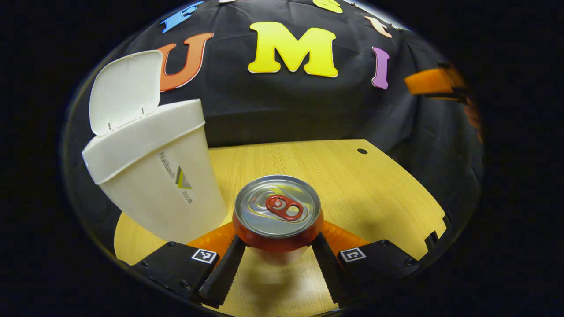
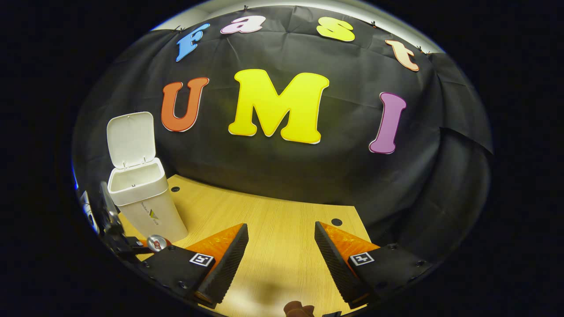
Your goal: Press the lid of the desktop garbage bin to open it, pick up the crumpled paper on the desktop and throw it into the bin, then pick up the pop can on the desktop and drop it into the bin, and finally close the garbage bin lid.
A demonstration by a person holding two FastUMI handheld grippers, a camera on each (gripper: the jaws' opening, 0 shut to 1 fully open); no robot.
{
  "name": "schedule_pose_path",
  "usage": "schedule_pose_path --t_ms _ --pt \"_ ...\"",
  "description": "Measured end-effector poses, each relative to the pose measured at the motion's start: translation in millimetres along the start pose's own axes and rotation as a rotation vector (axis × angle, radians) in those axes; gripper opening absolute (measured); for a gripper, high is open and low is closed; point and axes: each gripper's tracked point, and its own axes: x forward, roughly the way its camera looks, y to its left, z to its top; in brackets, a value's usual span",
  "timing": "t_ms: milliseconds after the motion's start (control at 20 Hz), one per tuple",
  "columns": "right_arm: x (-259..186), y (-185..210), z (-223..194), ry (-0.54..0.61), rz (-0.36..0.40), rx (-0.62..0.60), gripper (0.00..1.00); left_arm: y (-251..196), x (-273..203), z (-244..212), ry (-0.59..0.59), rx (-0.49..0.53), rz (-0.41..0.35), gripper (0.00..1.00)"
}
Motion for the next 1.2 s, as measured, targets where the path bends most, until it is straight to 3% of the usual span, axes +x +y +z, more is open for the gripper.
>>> schedule_pose_path --t_ms 400,700,900,1200 --pt "10 -2 -7 0.012 0.014 0.014 0.96 25 -59 104 -0.045 -0.015 0.047 0.86" --pt "19 11 -5 0.016 0.029 0.022 0.96 75 -66 160 -0.064 -0.054 0.143 0.86" --pt "22 32 -8 0.032 0.054 0.02 0.96 132 -56 176 -0.067 -0.092 0.246 0.86" --pt "23 55 -27 0.076 0.061 -0.028 0.96 211 -27 160 -0.025 -0.185 0.377 0.86"
